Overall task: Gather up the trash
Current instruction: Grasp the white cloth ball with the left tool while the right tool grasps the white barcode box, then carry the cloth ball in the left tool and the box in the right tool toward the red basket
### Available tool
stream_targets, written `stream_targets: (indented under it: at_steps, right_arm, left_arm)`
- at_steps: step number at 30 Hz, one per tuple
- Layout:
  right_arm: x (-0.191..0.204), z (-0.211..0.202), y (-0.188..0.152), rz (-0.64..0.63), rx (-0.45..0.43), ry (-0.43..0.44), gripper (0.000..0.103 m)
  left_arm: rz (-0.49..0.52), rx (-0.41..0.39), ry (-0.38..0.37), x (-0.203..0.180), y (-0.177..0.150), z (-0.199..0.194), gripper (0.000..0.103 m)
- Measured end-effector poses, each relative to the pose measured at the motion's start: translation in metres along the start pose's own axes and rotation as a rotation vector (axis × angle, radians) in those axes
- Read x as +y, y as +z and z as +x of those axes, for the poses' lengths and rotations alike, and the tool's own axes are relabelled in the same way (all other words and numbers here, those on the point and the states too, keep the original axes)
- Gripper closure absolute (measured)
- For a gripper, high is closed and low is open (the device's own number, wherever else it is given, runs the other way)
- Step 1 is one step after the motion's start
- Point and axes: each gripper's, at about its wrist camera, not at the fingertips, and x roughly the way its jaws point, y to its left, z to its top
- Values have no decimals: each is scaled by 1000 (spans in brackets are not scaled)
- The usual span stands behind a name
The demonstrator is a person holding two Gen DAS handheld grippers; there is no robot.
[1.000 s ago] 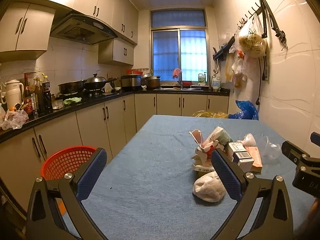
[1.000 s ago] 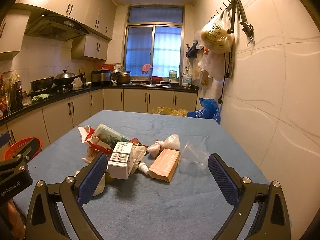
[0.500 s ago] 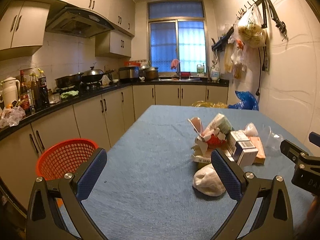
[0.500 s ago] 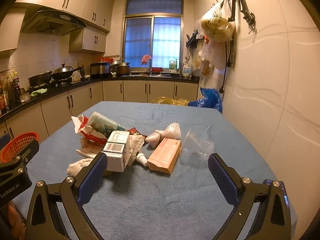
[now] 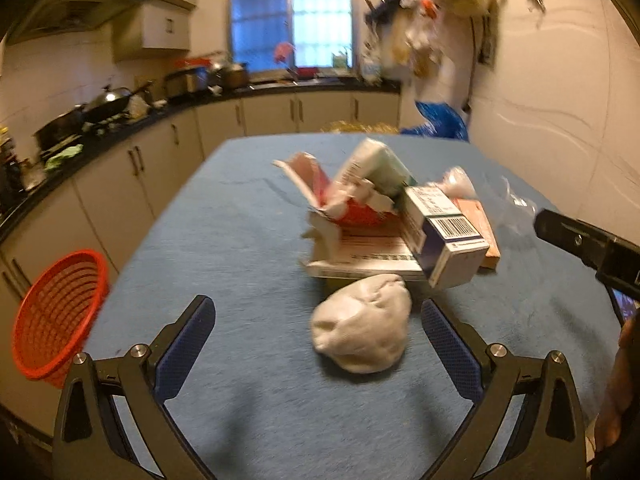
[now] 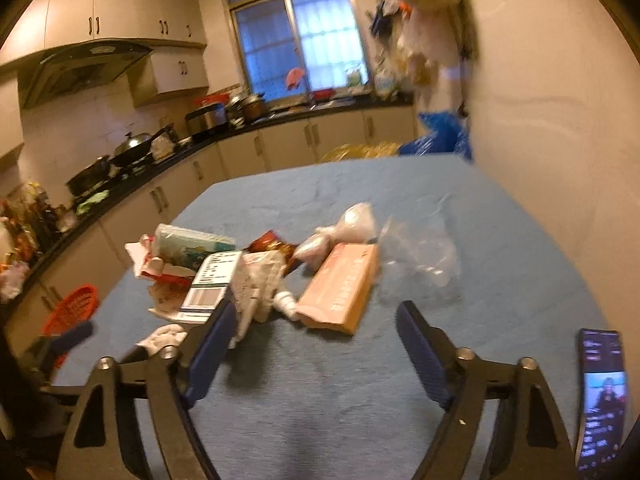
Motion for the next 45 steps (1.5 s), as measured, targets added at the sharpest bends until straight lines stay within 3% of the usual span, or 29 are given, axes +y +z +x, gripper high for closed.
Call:
stream_targets:
  at_steps: [4, 7, 8, 10, 13, 20, 23, 25, 27, 36, 45]
  right_arm:
    - [6, 18, 9, 11, 66, 74, 24]
    - [16, 31, 14, 5, 109, 115, 24]
    - [19, 36, 15, 1, 123, 125, 24]
    - [30, 45, 17, -18, 148, 146, 24]
    - [40, 58, 18, -20, 183, 183, 24]
    - [53, 82, 14, -29, 226, 169, 25]
    - [54, 89, 11, -37, 252, 161, 40]
    - [51, 90, 7, -38, 259, 143, 62]
    - [48, 90, 4, -30, 259, 141, 66]
    - [28, 62, -4, -2, 193, 120, 66]
    - [34, 40, -4, -15, 145, 113, 66]
  left_arm:
    - [6, 104, -30, -8, 5, 28, 24]
    - [-26, 164, -74, -7, 6, 44, 31]
    - [-34, 174, -85, -6, 6, 47, 33]
    - [-44, 185, -124, -7, 5, 48, 52]
    - [-30, 170, -126, -10, 1, 44, 59]
    - [-54, 165, -147, -4, -5, 39, 61]
    - [-67, 171, -151, -1, -4, 41, 61]
    - [-67, 170, -152, -2, -5, 42, 61]
    - [-64, 164, -151, -2, -5, 40, 62]
    - [-73, 123, -174, 4, -8, 28, 64]
    - [-55, 61, -157, 4, -4, 7, 64]
